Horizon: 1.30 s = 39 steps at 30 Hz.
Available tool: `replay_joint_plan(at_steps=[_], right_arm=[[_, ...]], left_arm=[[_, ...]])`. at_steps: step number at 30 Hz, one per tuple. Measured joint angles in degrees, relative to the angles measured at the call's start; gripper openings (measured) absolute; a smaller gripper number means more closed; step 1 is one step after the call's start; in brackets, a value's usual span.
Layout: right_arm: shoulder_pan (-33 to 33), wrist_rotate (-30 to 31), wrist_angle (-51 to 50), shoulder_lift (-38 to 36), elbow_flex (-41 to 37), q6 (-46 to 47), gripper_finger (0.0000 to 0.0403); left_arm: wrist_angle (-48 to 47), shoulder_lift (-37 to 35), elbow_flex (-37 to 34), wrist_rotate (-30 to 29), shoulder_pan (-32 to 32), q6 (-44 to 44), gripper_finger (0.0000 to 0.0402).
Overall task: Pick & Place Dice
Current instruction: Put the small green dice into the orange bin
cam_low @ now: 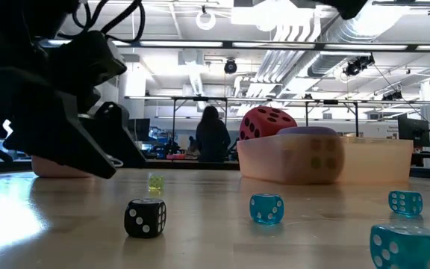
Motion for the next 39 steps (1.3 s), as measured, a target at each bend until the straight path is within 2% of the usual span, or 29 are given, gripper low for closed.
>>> replay_joint_plan(at_steps=[14,18,24,31,35,39], right_arm=[[-2.4,0.0,6.2,7.0,0.0,-7.4,0.0387],[-3.2,0.0,6.6,8.0,0.0,-7.5,0.0387],[-4.5,0.0,7.1,7.9,0.0,-7.5,0.0387],[-4.7,-0.1,7.2,7.9,0.0,-9.0,0.0387],[-4.7,-0.1,8.3,7.9,0.0,-10.4,0.0386],[-4.7,-0.2,8.5,7.9,0.0,-10.4,0.0386]], left_arm=[[1.2,0.8,0.0,-0.6,1.6,-1.6,0.0375],[4.0,3.1,0.0,-0.5,2.3,-1.7,0.0375],[13.3,8.9,0.0,0.3,2.2,-1.1,0.0375],[14.0,10.0,0.1,1.0,2.2,-3.0,0.0375],[13.1,10.0,0.1,0.1,2.2,-3.0,0.0358],[12.4,9.9,0.1,-0.5,2.2,-3.2,0.0315]])
